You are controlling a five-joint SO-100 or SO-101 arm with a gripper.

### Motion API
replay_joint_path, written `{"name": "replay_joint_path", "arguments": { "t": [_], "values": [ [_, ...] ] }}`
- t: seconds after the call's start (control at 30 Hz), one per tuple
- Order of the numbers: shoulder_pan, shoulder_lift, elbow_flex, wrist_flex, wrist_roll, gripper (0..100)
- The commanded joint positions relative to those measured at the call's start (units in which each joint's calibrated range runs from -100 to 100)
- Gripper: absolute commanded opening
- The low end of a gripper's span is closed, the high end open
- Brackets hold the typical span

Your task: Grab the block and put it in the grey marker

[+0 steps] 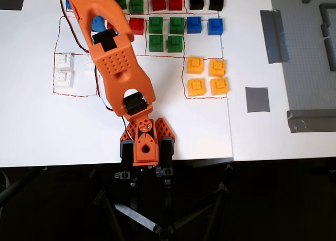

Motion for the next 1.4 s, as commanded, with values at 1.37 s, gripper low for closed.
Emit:
{"name": "replay_joint_path", "arguments": {
  "t": [1.37],
  "values": [
    [3.6, 7.5, -4.9, -7.4, 2.1, 28]
  ]
}}
